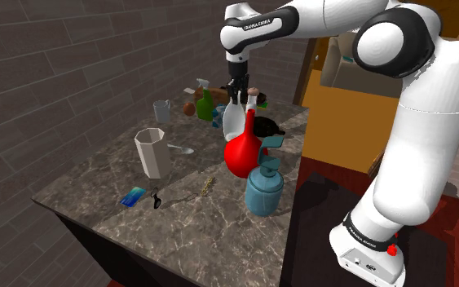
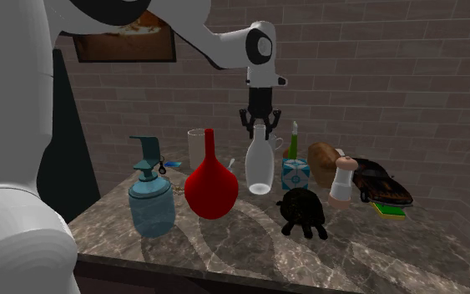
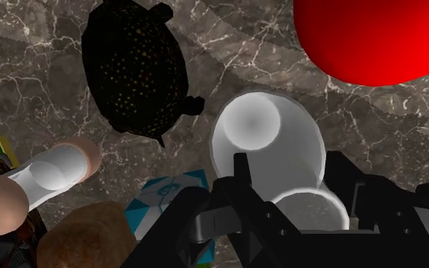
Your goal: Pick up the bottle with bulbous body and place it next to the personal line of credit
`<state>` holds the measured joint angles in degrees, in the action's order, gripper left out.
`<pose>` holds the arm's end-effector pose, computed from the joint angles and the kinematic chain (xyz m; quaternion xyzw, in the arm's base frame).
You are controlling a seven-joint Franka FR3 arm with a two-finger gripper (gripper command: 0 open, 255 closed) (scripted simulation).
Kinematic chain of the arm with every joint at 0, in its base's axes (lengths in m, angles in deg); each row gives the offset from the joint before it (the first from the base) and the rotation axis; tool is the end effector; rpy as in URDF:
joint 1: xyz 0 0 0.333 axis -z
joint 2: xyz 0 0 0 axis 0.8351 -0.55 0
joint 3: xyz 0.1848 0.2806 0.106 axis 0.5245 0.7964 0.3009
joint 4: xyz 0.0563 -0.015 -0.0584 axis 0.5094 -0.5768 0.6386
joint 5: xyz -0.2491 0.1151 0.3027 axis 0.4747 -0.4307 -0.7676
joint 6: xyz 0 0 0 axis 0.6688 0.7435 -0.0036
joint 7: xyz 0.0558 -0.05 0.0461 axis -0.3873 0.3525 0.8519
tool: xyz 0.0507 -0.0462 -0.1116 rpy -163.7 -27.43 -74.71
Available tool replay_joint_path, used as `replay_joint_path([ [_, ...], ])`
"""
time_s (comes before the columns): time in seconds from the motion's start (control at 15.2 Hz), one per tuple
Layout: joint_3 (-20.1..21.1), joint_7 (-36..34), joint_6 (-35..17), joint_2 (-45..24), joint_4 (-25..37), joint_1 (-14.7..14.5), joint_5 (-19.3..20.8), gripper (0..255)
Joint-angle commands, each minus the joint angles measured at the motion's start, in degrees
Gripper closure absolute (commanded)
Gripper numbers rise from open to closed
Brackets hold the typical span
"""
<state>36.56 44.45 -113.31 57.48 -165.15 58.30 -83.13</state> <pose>0.6495 -0.0793 0.4627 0.9959 0.0796 -0.0397 0.0189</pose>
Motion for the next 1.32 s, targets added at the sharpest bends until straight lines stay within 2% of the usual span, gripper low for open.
replay_joint_path([
  [0.0,-0.01,0.05,1.39,0.25,1.15,0.00,0.02,255],
  [0.4,-0.03,0.20,5.33,0.61,4.73,0.00,0.03,255],
  [0.79,2.85,-7.33,4.85,3.13,1.42,-4.65,0.32,255],
  [1.25,6.44,-16.16,5.13,3.61,0.90,-9.93,0.35,255],
])
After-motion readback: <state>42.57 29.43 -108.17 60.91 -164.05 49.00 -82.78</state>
